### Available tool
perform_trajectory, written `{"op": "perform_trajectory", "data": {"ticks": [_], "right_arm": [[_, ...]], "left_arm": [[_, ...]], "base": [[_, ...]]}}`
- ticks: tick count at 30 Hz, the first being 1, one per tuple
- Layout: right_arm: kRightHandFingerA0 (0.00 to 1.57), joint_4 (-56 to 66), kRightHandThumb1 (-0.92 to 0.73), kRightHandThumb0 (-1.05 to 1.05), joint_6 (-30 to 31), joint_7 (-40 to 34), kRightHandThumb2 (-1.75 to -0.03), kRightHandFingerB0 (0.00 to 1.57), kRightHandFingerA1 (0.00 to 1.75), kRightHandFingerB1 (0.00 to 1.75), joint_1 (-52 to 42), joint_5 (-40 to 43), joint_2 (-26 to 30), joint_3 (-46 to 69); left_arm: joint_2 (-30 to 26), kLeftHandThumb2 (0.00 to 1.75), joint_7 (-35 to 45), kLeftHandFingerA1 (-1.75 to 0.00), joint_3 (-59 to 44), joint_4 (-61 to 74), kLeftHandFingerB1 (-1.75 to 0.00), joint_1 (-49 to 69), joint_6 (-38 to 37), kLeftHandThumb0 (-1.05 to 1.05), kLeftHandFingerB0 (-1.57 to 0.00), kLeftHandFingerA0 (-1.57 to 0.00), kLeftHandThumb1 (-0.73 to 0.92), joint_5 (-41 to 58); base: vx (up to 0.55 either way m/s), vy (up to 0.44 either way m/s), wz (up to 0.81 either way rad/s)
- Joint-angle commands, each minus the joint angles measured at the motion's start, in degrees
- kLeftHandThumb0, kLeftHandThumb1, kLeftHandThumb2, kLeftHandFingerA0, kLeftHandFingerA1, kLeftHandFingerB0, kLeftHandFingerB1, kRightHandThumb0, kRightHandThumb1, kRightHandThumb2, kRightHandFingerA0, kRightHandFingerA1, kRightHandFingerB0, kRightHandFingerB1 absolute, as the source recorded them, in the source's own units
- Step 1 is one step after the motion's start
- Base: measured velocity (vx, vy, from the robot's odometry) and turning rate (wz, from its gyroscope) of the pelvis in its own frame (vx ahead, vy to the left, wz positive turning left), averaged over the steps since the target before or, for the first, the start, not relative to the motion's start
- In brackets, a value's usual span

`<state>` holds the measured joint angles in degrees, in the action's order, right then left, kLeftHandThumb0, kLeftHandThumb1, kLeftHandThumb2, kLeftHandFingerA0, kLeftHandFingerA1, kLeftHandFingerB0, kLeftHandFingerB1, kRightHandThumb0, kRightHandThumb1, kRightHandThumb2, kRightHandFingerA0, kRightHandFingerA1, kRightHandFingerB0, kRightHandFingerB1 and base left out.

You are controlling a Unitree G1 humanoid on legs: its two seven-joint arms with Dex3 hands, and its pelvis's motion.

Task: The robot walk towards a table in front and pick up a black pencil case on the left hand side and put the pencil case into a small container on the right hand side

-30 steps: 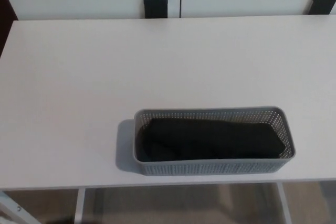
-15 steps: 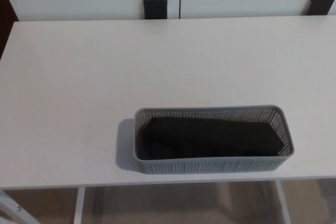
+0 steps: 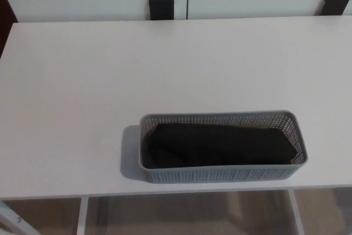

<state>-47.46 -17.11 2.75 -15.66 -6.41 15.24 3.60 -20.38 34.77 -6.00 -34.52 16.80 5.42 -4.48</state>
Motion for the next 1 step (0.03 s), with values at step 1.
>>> {"op": "perform_trajectory", "data": {"ticks": [1], "right_arm": [[0.58,-0.92,-0.70,-0.23,-3.38,-1.99,-0.60,0.41,0.49,0.39,-0.25,0.34,-0.43,0.53]], "left_arm": [[0.17,0.58,-19.84,-0.37,0.91,-18.27,-0.25,-5.64,-17.33,-0.66,-0.14,-0.26,0.58,-5.32]], "base": [[0.00,0.000,0.00]]}}
